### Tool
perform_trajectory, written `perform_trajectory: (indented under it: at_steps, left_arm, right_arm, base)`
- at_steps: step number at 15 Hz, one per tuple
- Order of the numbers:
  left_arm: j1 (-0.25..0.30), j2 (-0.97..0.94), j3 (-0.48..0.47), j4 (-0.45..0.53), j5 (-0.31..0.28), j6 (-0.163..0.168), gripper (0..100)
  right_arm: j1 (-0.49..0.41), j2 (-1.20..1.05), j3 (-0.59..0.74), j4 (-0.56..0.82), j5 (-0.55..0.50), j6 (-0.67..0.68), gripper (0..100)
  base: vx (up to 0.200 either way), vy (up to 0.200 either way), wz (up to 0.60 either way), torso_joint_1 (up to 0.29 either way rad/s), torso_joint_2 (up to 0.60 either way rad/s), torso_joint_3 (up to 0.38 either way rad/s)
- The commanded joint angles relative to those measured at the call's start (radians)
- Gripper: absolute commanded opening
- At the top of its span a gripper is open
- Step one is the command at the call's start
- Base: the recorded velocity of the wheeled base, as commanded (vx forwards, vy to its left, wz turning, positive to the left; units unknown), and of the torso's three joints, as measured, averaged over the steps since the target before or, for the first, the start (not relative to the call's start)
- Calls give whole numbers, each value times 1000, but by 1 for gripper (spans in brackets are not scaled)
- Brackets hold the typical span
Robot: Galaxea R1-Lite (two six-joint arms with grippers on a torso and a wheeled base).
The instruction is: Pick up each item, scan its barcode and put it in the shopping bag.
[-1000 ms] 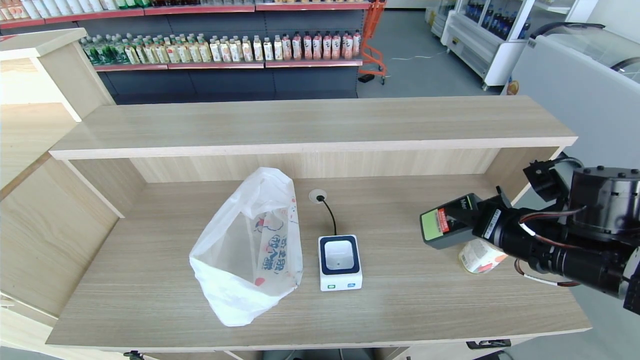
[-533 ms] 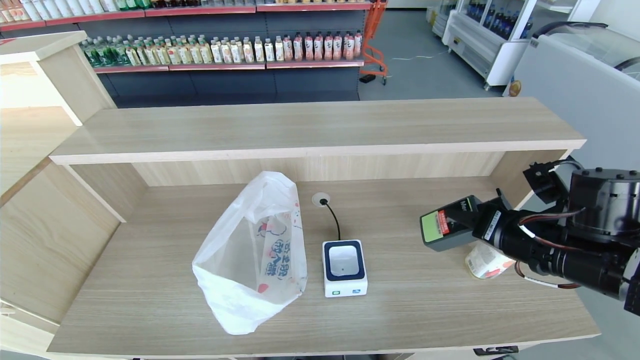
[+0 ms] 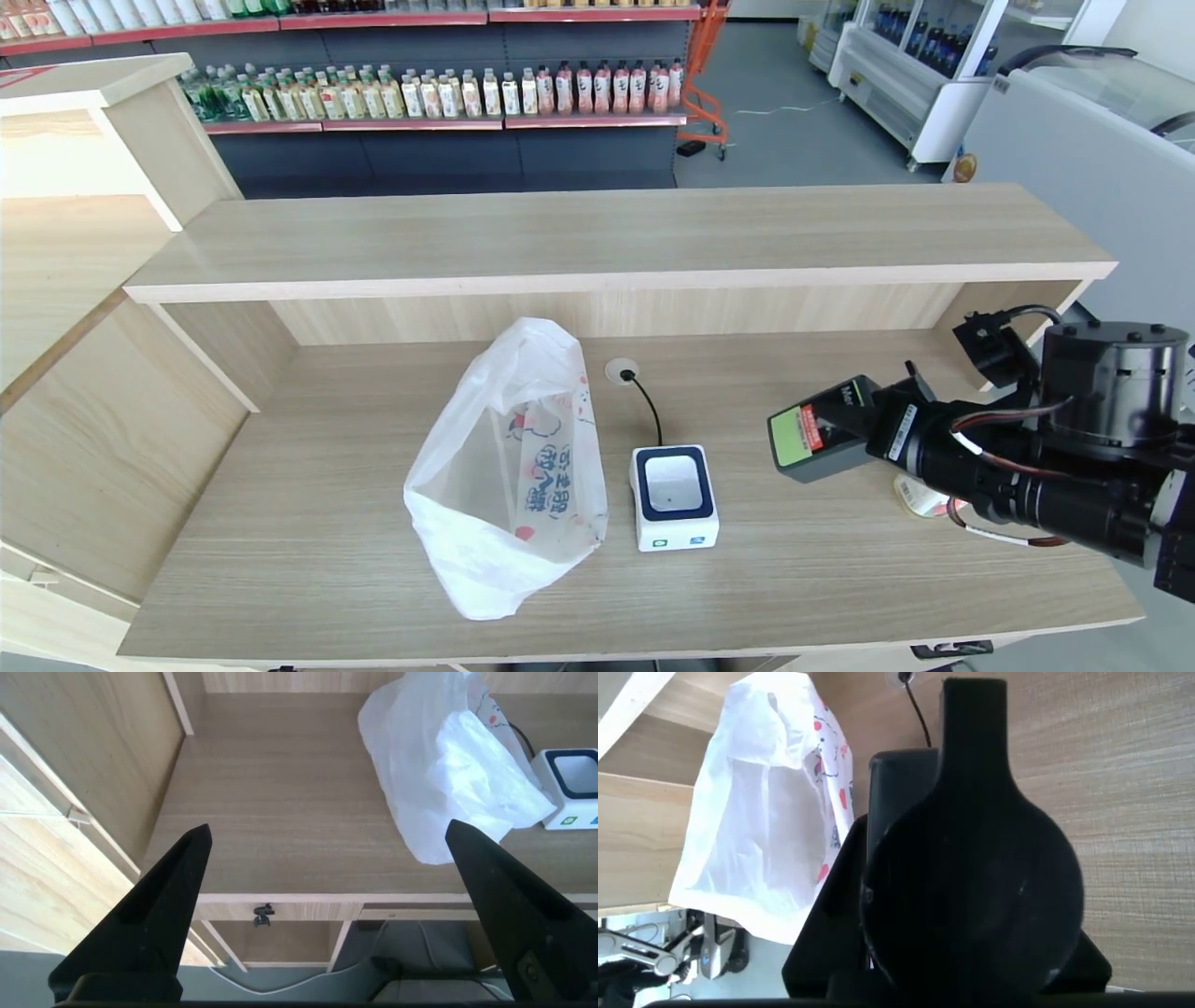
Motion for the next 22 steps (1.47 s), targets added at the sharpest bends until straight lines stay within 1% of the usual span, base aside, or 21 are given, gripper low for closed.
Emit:
perform_trajectory:
  at_steps: [1, 4, 7, 11, 18, 22]
  left_arm:
    - [1, 0, 0, 0, 0, 0, 100]
    - [1, 0, 0, 0, 0, 2, 100]
    - [1, 0, 0, 0, 0, 2, 100]
    - [1, 0, 0, 0, 0, 2, 100]
    - [1, 0, 0, 0, 0, 2, 100]
    - [1, 0, 0, 0, 0, 3, 100]
  right_arm:
    - [24, 72, -22, -1, 3, -1, 0]
    - [70, 198, -90, -4, 3, 0, 0]
    - [102, 257, -109, -4, 55, 0, 0]
    - [116, 324, -136, -9, 76, -7, 0]
    - [119, 435, -232, -9, 75, -98, 0]
    - [134, 464, -255, -10, 78, -98, 0]
  base:
    - [0, 0, 0, 0, 0, 0]
    - [0, 0, 0, 0, 0, 0]
    - [0, 0, 0, 0, 0, 0]
    - [0, 0, 0, 0, 0, 0]
    - [0, 0, 0, 0, 0, 0]
    - [0, 0, 0, 0, 0, 0]
